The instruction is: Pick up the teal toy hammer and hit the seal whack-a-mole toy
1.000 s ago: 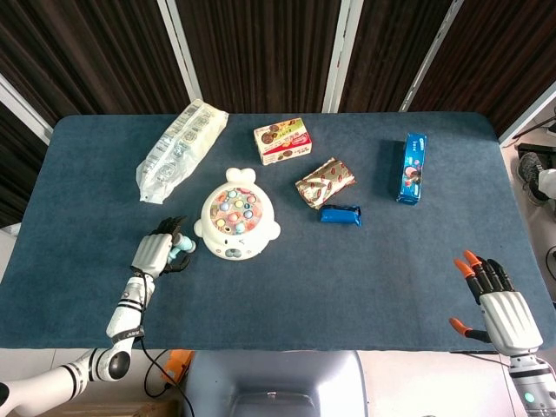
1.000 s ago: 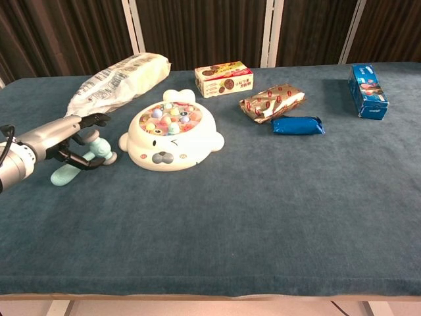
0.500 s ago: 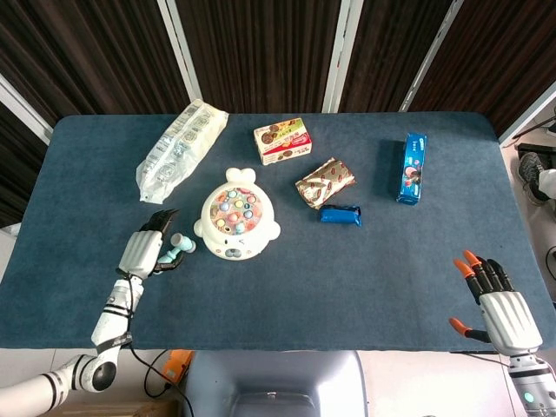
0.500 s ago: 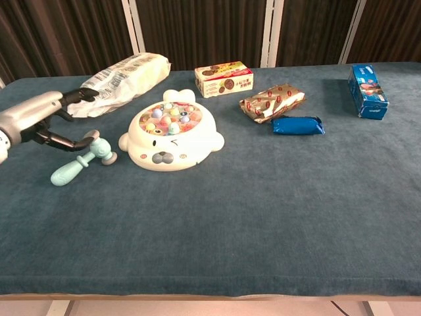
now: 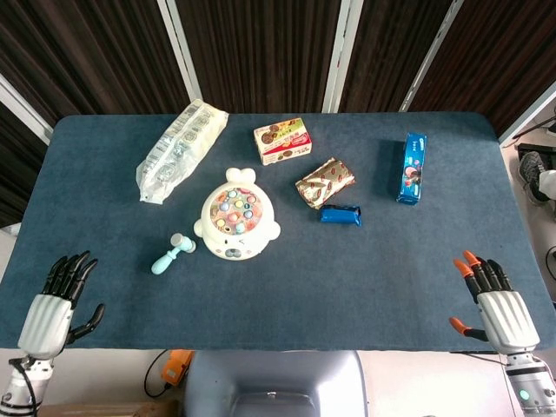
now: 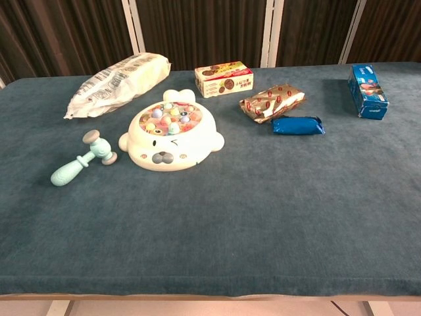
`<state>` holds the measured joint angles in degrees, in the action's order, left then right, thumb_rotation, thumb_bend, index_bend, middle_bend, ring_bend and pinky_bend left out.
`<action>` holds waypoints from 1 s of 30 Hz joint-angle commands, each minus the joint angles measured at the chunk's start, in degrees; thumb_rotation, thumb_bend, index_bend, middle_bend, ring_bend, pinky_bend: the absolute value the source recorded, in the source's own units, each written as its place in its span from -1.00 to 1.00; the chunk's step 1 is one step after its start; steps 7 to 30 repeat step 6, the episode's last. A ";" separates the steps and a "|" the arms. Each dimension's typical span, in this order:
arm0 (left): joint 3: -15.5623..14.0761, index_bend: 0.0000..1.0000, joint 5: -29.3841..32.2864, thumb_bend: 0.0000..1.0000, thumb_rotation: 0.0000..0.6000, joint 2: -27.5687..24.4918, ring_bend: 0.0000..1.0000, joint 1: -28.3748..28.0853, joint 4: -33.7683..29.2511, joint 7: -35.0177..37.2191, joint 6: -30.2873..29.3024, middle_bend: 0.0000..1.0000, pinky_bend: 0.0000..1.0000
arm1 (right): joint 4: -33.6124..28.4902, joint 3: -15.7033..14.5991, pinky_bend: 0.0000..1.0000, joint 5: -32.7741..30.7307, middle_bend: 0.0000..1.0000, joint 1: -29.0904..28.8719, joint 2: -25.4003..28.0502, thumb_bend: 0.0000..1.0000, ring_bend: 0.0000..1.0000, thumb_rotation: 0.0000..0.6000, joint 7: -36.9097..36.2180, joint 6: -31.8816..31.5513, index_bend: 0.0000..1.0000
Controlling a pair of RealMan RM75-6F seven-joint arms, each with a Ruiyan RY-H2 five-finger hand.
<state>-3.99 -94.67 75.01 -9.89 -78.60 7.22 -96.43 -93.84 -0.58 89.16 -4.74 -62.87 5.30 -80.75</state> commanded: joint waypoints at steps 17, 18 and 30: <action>-2.45 -1.00 -2.92 -0.26 1.00 -3.33 -1.00 -0.55 -0.35 0.69 4.77 -1.00 -0.95 | -0.03 -0.27 -1.00 0.51 -1.00 -0.01 -0.33 -0.37 -1.00 1.00 0.33 -0.16 -1.00; -2.45 -1.00 -2.92 -0.26 1.00 -3.33 -1.00 -0.55 -0.35 0.69 4.77 -1.00 -0.95 | -0.03 -0.27 -1.00 0.51 -1.00 -0.01 -0.33 -0.37 -1.00 1.00 0.33 -0.16 -1.00; -2.45 -1.00 -2.92 -0.26 1.00 -3.33 -1.00 -0.55 -0.35 0.69 4.77 -1.00 -0.95 | -0.03 -0.27 -1.00 0.51 -1.00 -0.01 -0.33 -0.37 -1.00 1.00 0.33 -0.16 -1.00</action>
